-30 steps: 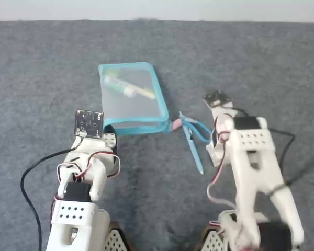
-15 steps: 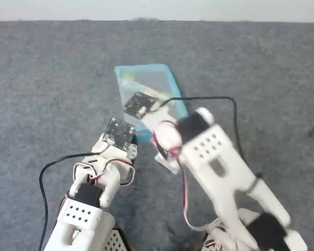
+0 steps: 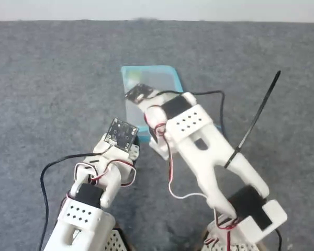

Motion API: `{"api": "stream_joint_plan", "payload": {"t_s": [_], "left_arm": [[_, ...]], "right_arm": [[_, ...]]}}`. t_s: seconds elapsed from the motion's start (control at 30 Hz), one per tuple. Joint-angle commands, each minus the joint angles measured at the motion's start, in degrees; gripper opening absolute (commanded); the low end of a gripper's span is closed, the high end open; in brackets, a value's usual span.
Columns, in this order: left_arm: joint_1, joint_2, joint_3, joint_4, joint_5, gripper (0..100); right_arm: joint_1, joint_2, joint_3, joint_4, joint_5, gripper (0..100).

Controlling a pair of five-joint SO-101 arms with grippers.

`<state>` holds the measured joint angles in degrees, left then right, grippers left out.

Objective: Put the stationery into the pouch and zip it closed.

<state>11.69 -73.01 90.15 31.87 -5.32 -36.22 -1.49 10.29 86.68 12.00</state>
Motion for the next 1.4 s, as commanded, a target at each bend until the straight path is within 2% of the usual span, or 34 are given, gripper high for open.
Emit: {"api": "stream_joint_plan", "payload": {"t_s": [0.0,0.37,0.57,0.63,0.97,1.07,1.23,1.37], "left_arm": [[1.14,-1.14,-1.36,-1.05,-0.7,1],[1.23,-1.14,-1.27,-1.05,-0.79,1],[0.88,-1.14,-1.19,-1.14,-0.79,1],[0.88,-1.14,-1.19,-1.23,-0.79,1],[0.7,-1.14,-1.19,-1.23,-0.62,1],[-2.2,-1.14,-1.36,-1.41,-0.44,1],[-8.62,-1.14,-1.45,-4.4,3.25,1],[-10.46,-1.14,-1.45,-4.66,3.6,1]], "right_arm": [[2.68,0.57,-6.59,-1.1,-1.93,0.8],[2.95,19.21,-33.32,10.24,-6.07,1.6],[2.68,25.54,-45.8,15.52,-5.89,18.8],[2.68,25.98,-47.38,15.6,-5.89,20.5],[3.3,25.89,-47.56,16.13,-5.63,20.6],[4.79,24.57,-47.12,16.4,-3.78,20.6],[7.16,14.02,-40.44,16.13,-3.69,20.6],[10.59,5.23,-32.26,15.69,-3.52,20.6]]}}
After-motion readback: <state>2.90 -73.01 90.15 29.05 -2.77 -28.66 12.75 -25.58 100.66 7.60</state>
